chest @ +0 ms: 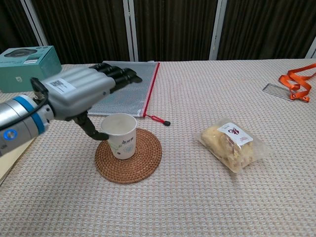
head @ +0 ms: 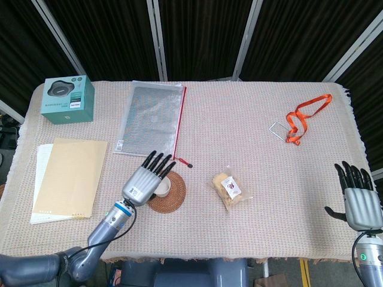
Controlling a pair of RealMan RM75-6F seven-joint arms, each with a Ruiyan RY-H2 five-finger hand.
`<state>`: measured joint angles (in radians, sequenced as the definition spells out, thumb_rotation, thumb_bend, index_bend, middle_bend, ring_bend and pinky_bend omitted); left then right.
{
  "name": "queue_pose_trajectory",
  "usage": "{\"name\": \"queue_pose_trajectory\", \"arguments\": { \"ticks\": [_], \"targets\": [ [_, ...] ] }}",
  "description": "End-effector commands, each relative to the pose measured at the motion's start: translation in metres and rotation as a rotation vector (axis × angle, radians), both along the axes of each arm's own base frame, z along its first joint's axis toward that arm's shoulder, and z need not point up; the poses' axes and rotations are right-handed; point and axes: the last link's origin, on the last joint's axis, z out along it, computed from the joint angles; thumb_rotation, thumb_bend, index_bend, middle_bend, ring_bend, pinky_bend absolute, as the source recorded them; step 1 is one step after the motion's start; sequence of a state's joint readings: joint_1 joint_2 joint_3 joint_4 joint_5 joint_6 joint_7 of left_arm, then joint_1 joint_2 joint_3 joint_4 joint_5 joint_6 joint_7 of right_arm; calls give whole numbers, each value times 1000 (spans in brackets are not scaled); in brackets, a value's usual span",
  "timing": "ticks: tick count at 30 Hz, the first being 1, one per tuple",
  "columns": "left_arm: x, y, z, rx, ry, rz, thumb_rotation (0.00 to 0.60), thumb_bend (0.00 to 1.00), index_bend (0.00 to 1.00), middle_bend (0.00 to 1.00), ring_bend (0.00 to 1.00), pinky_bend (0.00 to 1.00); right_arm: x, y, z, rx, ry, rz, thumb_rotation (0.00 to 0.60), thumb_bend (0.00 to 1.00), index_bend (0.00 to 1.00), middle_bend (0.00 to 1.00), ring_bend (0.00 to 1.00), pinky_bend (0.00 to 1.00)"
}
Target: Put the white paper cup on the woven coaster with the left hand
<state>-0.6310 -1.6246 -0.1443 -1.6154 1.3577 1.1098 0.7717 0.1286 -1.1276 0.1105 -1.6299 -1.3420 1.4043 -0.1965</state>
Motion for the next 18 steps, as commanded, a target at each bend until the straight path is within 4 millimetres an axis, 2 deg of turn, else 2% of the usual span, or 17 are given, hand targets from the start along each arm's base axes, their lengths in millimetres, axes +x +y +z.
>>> {"name": "queue_pose_trajectory", "arguments": {
  "ticks": [1,4,5,7,10,14,18],
  "targets": [
    [-19,-2,52,99,-75,45,600,0,0,0,0,10,1,1,0,1,-4,4,600,0,0,0,0,0],
    [-47,-8,90,184,-113,123,600,0,0,0,0,10,4,3,0,6,-12,13,600,0,0,0,0,0],
    [-54,-10,97,201,-120,142,600,0,0,0,0,10,4,3,-1,7,-13,15,600,0,0,0,0,0],
    [-81,-21,120,255,-145,210,600,0,0,0,0,9,6,5,-2,15,-14,21,600,0,0,0,0,0],
    [-117,-41,143,269,-173,292,600,0,0,0,0,3,8,7,-4,25,-15,27,600,0,0,0,0,0],
    [-151,-64,157,264,-202,372,600,0,0,0,0,0,10,9,-6,30,-17,33,600,0,0,0,0,0],
    [-173,-81,164,262,-239,443,600,0,0,0,0,0,11,10,-4,24,-20,38,600,0,0,0,0,0]
  ]
}}
